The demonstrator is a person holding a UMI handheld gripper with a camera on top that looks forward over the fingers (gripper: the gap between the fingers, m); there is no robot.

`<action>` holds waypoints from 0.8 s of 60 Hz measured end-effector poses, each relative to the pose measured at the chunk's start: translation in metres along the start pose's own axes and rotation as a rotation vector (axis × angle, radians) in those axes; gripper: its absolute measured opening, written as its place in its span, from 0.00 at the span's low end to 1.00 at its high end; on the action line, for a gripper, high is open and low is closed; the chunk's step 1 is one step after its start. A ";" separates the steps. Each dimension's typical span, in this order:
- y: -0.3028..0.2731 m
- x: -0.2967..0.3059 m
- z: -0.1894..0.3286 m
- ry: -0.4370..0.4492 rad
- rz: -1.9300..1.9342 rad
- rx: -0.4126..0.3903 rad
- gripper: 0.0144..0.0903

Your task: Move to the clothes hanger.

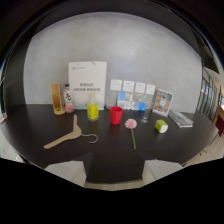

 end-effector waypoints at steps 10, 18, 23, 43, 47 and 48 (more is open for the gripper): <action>0.014 -0.073 0.003 -0.055 -0.009 -0.029 0.93; 0.015 -0.121 0.019 -0.090 -0.025 -0.044 0.93; 0.014 -0.144 0.029 -0.104 -0.034 -0.052 0.93; -0.009 -0.192 0.115 -0.129 -0.022 -0.086 0.93; -0.011 -0.196 0.134 -0.127 -0.014 -0.103 0.93; -0.012 -0.197 0.139 -0.126 -0.012 -0.107 0.93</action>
